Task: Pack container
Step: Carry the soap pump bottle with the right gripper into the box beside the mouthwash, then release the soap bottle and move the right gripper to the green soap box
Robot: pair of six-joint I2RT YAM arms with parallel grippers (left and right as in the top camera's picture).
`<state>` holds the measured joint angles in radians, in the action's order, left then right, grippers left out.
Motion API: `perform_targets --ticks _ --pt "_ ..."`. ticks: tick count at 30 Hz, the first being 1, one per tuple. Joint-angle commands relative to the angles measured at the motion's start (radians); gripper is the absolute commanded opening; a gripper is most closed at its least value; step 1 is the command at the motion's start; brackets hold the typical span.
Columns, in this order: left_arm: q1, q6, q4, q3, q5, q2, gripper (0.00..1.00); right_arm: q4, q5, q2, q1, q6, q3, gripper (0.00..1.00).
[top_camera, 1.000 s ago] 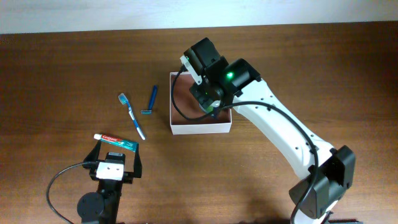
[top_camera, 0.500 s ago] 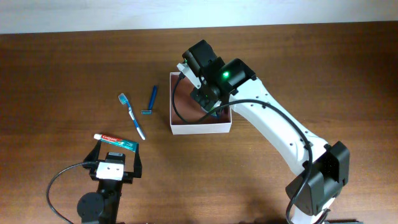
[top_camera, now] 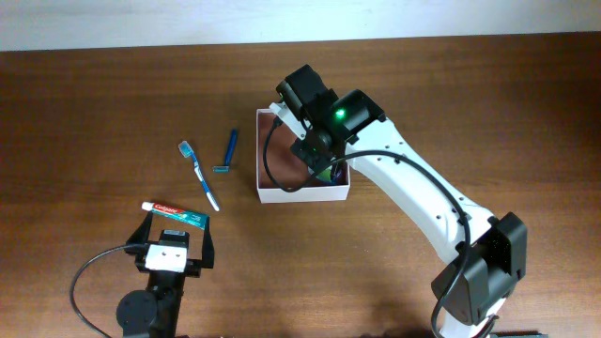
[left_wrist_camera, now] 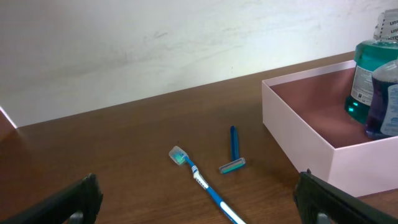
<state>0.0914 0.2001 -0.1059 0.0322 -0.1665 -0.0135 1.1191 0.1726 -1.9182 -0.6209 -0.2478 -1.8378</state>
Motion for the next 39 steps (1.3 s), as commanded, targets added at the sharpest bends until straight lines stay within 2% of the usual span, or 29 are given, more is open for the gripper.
perform_targets --ticks 1,12,13,15,17,20,28,39 --pt "0.003 -0.009 0.001 -0.005 0.007 0.007 1.00 -0.003 0.027 0.010 0.014 -0.008 -0.002 0.24" --pt "0.003 -0.009 0.001 -0.005 0.006 0.007 1.00 0.010 -0.012 0.010 0.059 -0.006 -0.002 0.24" --pt "0.003 -0.009 0.001 -0.005 0.006 0.007 1.00 0.009 -0.028 0.010 0.059 -0.006 -0.002 0.29" --pt "0.003 -0.009 0.001 -0.005 0.006 0.007 1.00 0.006 -0.051 0.010 0.060 -0.006 -0.002 0.58" --pt "0.003 -0.009 0.001 -0.005 0.006 0.007 1.00 0.004 -0.064 0.010 0.060 -0.006 -0.002 0.62" --pt "0.003 -0.009 0.001 -0.005 0.006 0.007 1.00 0.000 -0.065 0.010 0.060 -0.006 -0.002 0.75" --pt "0.003 -0.009 0.001 -0.005 0.006 0.007 1.00 -0.014 -0.132 0.032 0.060 0.022 -0.003 0.76" --pt "0.003 -0.009 0.001 -0.005 0.006 0.007 1.00 0.064 -0.077 0.230 0.107 0.119 -0.002 0.78"
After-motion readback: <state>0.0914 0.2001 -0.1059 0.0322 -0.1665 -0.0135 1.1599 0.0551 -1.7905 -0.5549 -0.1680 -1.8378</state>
